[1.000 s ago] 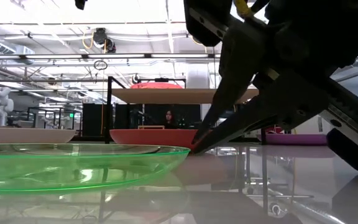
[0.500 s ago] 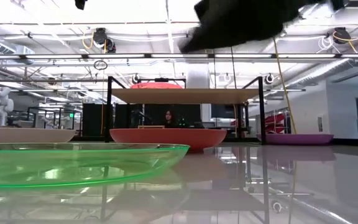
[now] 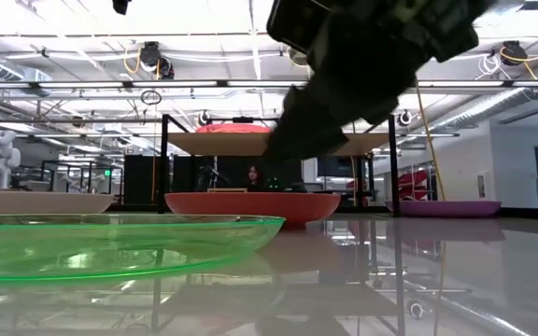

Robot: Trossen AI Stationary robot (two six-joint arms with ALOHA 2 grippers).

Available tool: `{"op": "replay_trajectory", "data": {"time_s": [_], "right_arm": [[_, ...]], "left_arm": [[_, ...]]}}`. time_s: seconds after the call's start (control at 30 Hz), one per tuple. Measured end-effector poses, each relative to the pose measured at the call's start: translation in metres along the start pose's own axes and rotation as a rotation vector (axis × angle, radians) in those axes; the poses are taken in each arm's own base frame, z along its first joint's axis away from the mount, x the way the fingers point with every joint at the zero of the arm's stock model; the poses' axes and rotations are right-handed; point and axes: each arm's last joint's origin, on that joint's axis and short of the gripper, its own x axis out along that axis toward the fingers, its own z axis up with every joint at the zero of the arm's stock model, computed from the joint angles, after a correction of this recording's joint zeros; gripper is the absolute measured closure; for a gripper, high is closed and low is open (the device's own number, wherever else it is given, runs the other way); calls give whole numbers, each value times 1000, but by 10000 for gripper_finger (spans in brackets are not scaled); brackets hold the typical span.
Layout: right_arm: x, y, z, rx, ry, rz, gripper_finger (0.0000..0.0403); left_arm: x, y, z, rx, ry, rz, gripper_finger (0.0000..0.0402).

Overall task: Place and stack plates onto a shelf
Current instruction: Stack the small green plate on top of the small pink plate on the shelf

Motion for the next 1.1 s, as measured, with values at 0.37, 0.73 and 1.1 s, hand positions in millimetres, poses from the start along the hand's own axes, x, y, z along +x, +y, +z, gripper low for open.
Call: {"op": "replay_trajectory", "data": {"time_s": [0.37, 0.73, 1.1], "right_arm": [[10, -12, -6, 65, 5, -75, 150], [25, -19, -17, 153, 16, -78, 157], [28, -19, -18, 154, 20, -49, 193]], "left_arm": [[0, 0, 0, 0, 0, 0, 319], [0, 0, 0, 0, 0, 0, 319], [0, 0, 0, 0, 0, 0, 319]]}}
